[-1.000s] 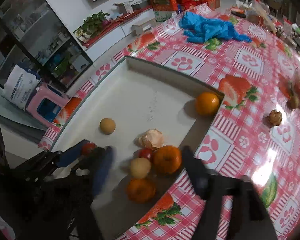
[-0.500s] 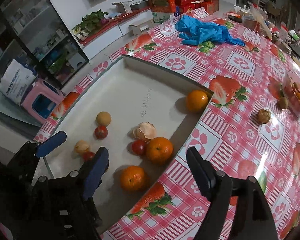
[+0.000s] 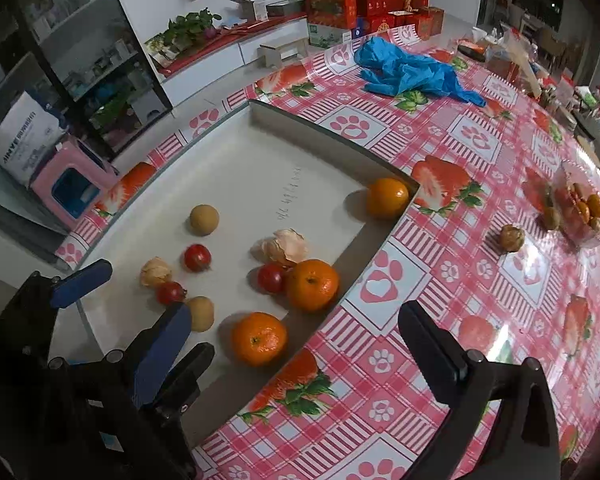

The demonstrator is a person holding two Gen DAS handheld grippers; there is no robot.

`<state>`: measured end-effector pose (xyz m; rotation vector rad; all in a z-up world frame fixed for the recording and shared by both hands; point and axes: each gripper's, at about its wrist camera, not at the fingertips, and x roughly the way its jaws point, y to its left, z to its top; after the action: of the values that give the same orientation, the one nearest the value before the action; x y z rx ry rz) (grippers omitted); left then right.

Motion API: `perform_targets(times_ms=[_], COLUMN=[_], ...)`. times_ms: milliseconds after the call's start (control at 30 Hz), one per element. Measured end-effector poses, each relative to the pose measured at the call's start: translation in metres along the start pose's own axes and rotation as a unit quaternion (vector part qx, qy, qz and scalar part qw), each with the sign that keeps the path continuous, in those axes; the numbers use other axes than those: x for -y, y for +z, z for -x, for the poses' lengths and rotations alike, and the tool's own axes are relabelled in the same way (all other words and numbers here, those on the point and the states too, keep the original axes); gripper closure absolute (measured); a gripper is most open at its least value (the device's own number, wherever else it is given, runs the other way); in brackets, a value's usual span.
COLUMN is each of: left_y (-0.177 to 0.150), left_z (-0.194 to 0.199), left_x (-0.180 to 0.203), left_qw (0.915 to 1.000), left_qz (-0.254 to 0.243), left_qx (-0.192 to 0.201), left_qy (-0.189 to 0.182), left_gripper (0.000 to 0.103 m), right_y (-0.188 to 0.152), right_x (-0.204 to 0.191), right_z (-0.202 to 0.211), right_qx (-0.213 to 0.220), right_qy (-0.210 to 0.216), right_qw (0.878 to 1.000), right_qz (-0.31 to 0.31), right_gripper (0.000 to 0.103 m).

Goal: Organize fruits

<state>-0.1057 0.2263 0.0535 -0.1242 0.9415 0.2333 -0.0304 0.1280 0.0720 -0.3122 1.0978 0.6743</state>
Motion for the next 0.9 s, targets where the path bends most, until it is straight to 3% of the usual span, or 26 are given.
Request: perform_targets(times_ms=[267, 900], left_y=[-0.006, -0.008], left_z=[0.003, 0.006], left_x=[0.004, 0.015], left_qw=[0.9999, 0.9989], left_qz=[-0.010, -0.030], left_qx=[-0.005, -0.010], left_qy=[0.013, 0.035], left_gripper=[0.000, 0.000], right_y=[-0.008, -0.014], right_x=[-0.006, -0.009], right_z=[0.006, 0.008], right_qx=[0.008, 0.007], right_qy=[-0.036, -0.039], right_qw=[0.999, 0.998], right_qz=[0.033, 0.050], right_gripper=[0.000, 0.000])
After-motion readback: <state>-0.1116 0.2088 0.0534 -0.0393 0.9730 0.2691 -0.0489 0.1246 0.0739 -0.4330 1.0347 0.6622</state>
